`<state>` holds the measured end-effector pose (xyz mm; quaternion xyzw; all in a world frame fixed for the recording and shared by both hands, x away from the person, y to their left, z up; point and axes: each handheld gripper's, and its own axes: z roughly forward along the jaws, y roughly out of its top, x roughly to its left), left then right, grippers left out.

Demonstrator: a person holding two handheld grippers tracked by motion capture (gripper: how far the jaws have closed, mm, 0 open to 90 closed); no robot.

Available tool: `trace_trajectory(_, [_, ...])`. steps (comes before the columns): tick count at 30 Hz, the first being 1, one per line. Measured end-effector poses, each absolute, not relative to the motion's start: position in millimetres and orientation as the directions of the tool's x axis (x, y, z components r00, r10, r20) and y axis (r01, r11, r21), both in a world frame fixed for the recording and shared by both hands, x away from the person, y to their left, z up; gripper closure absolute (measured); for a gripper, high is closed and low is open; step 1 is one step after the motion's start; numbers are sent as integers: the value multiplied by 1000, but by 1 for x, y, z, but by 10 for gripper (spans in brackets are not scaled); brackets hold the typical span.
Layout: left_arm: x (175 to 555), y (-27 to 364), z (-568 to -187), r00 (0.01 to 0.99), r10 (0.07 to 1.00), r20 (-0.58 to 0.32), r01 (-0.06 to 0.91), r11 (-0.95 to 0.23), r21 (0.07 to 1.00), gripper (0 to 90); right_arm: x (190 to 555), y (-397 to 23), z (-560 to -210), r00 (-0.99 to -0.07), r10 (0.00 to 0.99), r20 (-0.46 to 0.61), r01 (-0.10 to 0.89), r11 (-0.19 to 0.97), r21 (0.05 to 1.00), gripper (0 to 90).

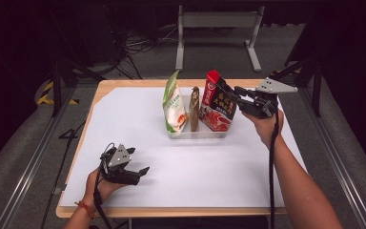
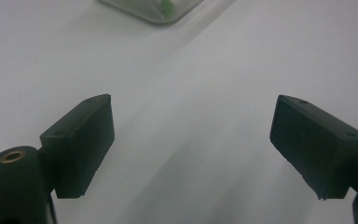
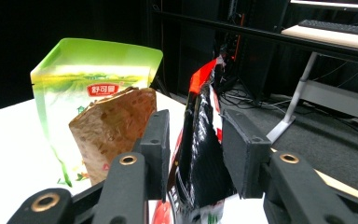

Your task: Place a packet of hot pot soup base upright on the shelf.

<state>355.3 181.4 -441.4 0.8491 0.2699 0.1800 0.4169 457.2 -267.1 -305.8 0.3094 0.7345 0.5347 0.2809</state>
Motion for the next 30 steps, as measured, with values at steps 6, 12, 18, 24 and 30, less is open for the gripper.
trace_trajectory(6, [355,180,-443,791,604,91,307,-522,796,142,453,-270,-306,-655,751,-83,151,238,960,602])
trace_trajectory(12, [355,180,-443,791,604,94,305,-524,795,141,450,-271,-307,-658,749,-79,160,242,957,568])
trace_trajectory(18, [355,179,-442,791,604,95,305,-524,795,141,447,-271,-310,-655,753,-70,175,241,955,454])
trace_trajectory(24, [355,179,-443,794,601,95,303,-526,795,141,445,-272,-311,-653,753,-84,175,257,950,399])
trace_trajectory(30, [355,178,-443,794,599,98,302,-529,793,140,445,-271,-317,-642,757,-118,193,308,932,338])
